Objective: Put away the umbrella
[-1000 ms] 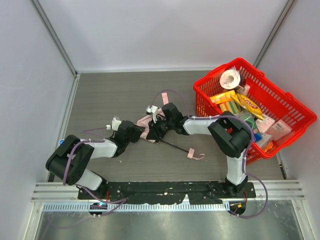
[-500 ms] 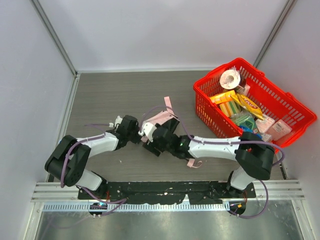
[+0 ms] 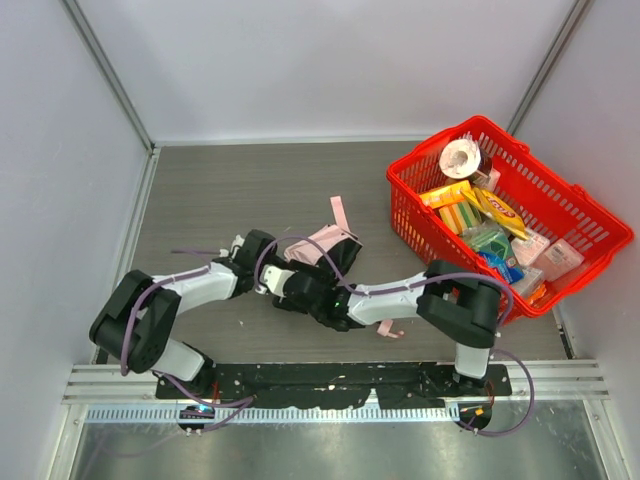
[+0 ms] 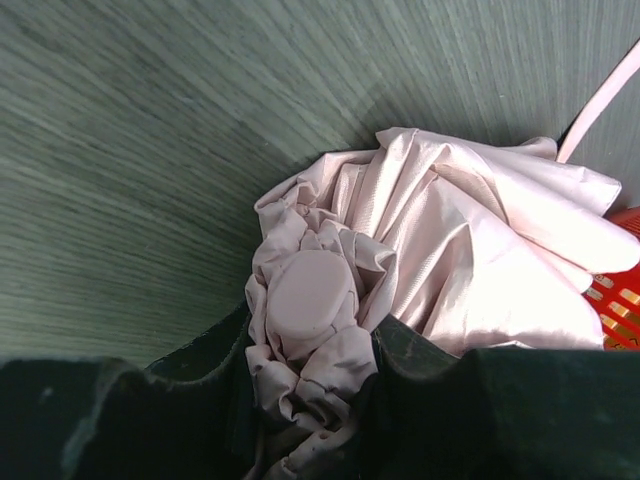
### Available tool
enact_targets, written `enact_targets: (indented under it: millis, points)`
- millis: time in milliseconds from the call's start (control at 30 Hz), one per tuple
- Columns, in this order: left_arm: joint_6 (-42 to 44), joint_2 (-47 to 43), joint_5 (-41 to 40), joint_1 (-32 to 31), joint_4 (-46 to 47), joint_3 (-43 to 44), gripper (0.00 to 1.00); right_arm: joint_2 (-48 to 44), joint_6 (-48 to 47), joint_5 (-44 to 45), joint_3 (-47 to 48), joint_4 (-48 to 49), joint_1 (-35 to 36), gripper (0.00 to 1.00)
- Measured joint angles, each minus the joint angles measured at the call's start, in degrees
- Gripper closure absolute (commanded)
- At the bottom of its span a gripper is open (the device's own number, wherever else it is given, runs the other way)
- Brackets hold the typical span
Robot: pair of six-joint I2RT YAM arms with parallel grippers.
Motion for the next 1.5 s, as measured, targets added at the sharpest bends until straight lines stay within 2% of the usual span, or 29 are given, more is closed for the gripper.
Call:
enact_targets:
  millis: [67, 100, 133, 167, 200, 267, 300, 333, 367, 400, 433, 567, 800, 1000, 1200, 1233, 1333, 1400, 1500]
  points:
    - [-0.1, -0.5, 0.1, 0.0, -0.9, -0.1, 1.00, 2.2, -0.4, 1.1, -0.1, 1.1, -0.2, 0.54]
    - [-0.1, -0.8, 0.1, 0.0, -1.4, -0.1, 1.00, 2.8, -0.3, 1.5, -0.3, 1.9, -0.4, 0.60]
    - [-0.2, -1.1, 0.0, 0.0, -1.8, -0.2, 1.00, 3.3, 0.2, 1.7, -0.8, 2.9, -0.3, 0.72]
    - [-0.5, -1.4, -0.3, -0.1, -2.1, -0.4, 1.00, 3.4, 0.8, 1.7, -1.4, 4.2, -0.2, 0.79]
    - [-0.7, -1.7, -0.3, -0.1, -2.3, -0.6, 1.00, 3.4, 1.5, 2.0, -2.3, 5.7, -0.1, 0.96]
    - [-0.7, -2.1, -0.9, -0.2, -2.3, -0.9, 1.00, 3.4, 2.4, 1.4, -3.5, 8.2, -0.3, 0.99]
    - [-0.5, -2.3, -1.2, -0.3, -2.1, -1.1, 0.88, 3.4, 2.9, 0.9, -4.2, 9.5, -0.4, 0.99]
    - [-0.5, -2.5, -1.6, -0.4, -1.6, -1.5, 0.65, 3.3, 3.3, 0.1, -5.0, 10.9, -0.7, 0.99]
    - [-0.3, -2.7, -1.9, -0.4, -1.0, -1.9, 0.31, 3.3, 3.6, -0.7, -5.5, 11.8, -0.9, 0.99]
    - [-0.1, -3.0, -2.4, -0.4, -0.5, -2.3, 0.06, 3.2, 4.0, -2.2, -6.0, 13.0, -1.4, 0.99]
    - [0.3, -3.5, -2.7, -0.4, 0.3, -2.9, 0.00, 3.0, 4.7, -4.2, -6.5, 14.4, -2.3, 0.99]
    - [2.4, -9.8, -4.0, -0.3, 4.7, -6.8, 0.00, 2.8, 9.4, -13.0, -7.4, 18.8, -9.3, 1.00]
    - [5.6, -17.3, -7.3, -0.3, 9.6, -13.5, 0.00, 3.4, 16.1, -38.8, -8.0, 23.4, -18.4, 0.99]
    - [6.2, -15.3, -8.5, -0.2, 13.7, -14.3, 0.00, 7.4, 23.3, -56.0, -5.4, 25.7, -24.3, 0.99]
    - [3.9, -10.1, -10.0, -0.3, 14.9, -11.3, 0.03, 11.0, 31.1, -66.3, -4.0, 29.4, -28.5, 0.99]
    - [3.6, -9.0, -10.3, -0.3, 15.0, -10.5, 0.09, 11.6, 32.0, -67.8, -3.3, 29.3, -28.9, 0.99]
    - [3.8, -5.7, -11.8, -0.5, 16.8, -8.9, 0.40, 13.6, 34.4, -71.5, -1.4, 28.9, -30.0, 0.99]
    - [3.5, -4.2, -12.7, -0.6, 20.5, -9.9, 0.50, 14.4, 35.0, -72.6, -0.5, 28.5, -30.4, 0.99]
    - [3.2, -3.4, -13.4, -0.7, 25.7, -11.8, 0.79, 15.1, 34.9, -73.1, 0.2, 27.8, -30.7, 0.99]
